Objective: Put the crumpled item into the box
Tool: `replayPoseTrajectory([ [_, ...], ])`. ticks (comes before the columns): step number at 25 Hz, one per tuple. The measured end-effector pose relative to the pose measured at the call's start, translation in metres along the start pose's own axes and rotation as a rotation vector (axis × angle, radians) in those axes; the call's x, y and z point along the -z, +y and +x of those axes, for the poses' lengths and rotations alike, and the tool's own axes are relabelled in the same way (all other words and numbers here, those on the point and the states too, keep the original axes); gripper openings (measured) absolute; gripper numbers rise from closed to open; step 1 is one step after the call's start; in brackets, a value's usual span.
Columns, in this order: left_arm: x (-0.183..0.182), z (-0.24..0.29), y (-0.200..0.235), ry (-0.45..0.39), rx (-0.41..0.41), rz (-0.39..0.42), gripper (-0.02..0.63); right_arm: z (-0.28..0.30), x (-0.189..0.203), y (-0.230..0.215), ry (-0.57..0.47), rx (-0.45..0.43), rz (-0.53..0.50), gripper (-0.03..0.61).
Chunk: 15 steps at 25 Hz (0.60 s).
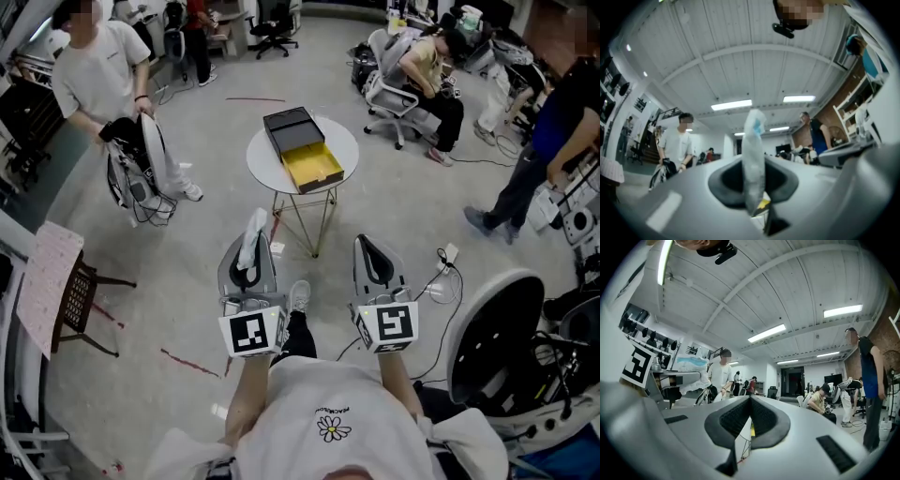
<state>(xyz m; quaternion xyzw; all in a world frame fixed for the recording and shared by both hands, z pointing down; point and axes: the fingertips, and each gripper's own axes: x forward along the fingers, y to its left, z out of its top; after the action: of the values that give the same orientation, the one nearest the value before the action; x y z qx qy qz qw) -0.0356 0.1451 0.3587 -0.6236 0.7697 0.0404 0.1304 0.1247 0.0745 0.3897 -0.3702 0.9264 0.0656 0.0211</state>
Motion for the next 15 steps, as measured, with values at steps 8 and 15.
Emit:
replayPoseTrajectory([
  [8, 0.033, 0.129, 0.028, -0.004, 0.078, -0.008, 0.048, 0.126, 0.013, -0.039, 0.002, 0.047, -0.005, -0.002],
  [15, 0.057, 0.245, 0.066, -0.018, 0.129, -0.025, 0.048, 0.241, 0.006, -0.061, -0.001, 0.056, -0.061, -0.002],
])
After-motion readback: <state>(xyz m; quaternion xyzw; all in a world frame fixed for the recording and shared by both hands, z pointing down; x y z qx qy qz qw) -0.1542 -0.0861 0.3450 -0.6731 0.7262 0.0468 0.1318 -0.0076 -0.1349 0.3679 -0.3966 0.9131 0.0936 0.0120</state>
